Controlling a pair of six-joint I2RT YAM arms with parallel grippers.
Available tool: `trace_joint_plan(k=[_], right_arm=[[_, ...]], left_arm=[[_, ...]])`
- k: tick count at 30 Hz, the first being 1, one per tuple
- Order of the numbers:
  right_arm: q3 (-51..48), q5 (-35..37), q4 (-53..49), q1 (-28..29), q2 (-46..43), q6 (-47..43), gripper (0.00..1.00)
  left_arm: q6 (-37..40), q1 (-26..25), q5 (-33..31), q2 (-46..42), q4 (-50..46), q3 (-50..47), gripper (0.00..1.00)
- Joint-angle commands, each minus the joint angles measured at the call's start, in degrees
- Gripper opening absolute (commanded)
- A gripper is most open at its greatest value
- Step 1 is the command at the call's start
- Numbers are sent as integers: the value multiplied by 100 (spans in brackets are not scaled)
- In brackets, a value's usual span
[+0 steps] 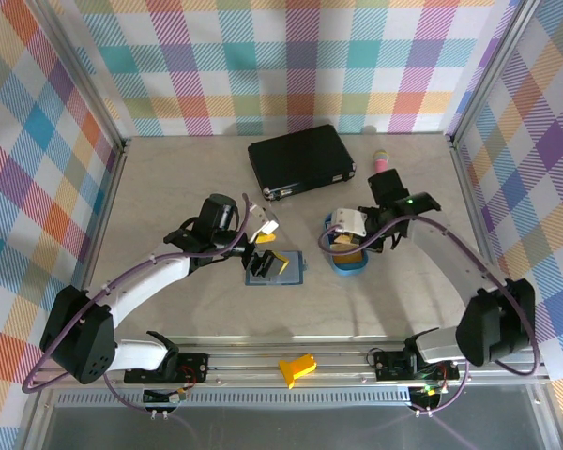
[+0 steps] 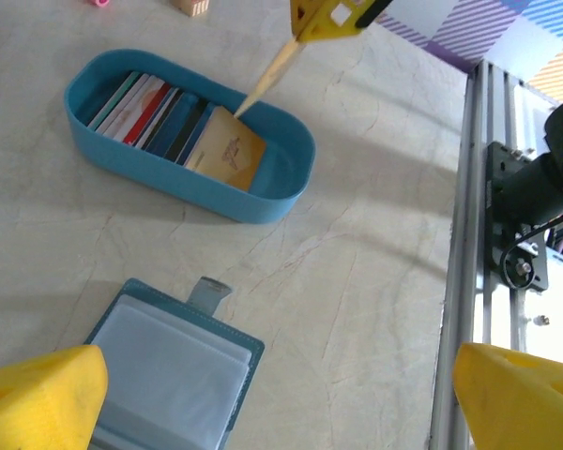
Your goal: Put the credit cards into the card holder
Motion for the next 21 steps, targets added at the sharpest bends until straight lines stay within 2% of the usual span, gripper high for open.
trace_joint_plan(k=[1,4,9,12,14,16,19,21], right_arm=[[142,-1319,225,-251,-596,1059,0],[26,-2183,1114,-538,-1177,2817,0],[-99,-2509,2348,-559,-1809,6007,0],[-338,-2832,3158,-558,-1898,7636,0],[-439,-2964,3550,-553,-1898,8487,0],[-594,-3026,3991,-549,-1891,9060,0],[-865,-3043,4593,-515,-1800,9856,0],[-987,-3079,4854,-481,-1657,10348,0]], left_arm=[[-639,-11,475,-124,687,-123,96],[-1479,60,713,-114,1447,-249,96],[-3024,227,900,-237,2828,-493,96],[-3690,330,871,-236,3267,-540,95],[-4165,404,945,-170,3568,-484,94],[-4980,501,846,-97,4119,-485,92],[-6244,714,669,55,5424,-624,87],[-6846,792,525,76,5790,-595,87]])
